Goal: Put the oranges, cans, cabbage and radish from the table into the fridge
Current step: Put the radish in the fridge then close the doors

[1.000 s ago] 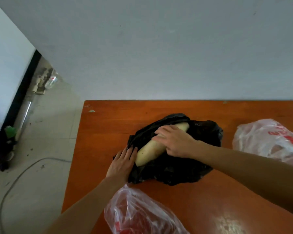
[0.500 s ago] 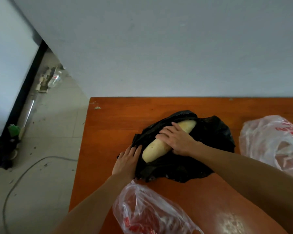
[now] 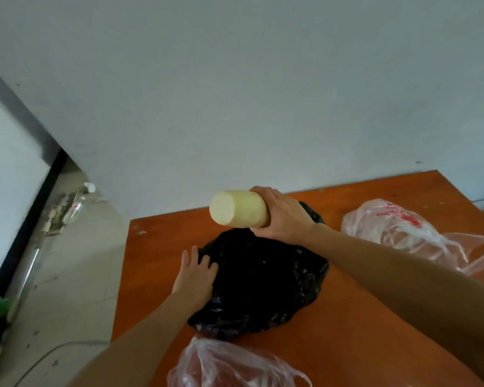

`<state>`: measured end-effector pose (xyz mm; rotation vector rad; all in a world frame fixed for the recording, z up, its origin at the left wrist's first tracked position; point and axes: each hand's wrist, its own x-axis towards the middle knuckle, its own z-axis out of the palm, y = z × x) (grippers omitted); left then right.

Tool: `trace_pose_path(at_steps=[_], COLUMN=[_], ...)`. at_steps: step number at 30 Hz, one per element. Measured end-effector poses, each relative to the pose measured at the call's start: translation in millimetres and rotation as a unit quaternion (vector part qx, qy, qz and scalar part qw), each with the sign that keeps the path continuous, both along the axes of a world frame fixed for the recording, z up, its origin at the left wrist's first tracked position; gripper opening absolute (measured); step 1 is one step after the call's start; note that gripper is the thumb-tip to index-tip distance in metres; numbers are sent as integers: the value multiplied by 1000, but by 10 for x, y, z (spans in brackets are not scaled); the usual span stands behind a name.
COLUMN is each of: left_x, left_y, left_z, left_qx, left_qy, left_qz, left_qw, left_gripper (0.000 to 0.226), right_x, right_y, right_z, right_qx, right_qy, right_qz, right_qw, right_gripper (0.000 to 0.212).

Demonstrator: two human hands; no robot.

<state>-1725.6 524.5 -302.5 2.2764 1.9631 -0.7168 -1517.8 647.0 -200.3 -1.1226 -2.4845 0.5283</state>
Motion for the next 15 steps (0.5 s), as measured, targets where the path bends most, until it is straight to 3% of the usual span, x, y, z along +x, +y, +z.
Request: trace_pose_path(at_steps=[8, 15], left_x=[867, 2241], left_y=[42, -314], left_z=[1054, 1463], left_qx=[146, 177], left_qy=[55, 4], left_qz=[-105, -193], left_qw=[982, 965], left_gripper=[41, 39], right_x=[749, 2292], right_y=[-555, -1414], right_z=[1067, 1303], right_qx=[63, 106], right_qy=[141, 84], right_qz=[-123, -225], right_qw=[980, 965], right_gripper=[80, 80])
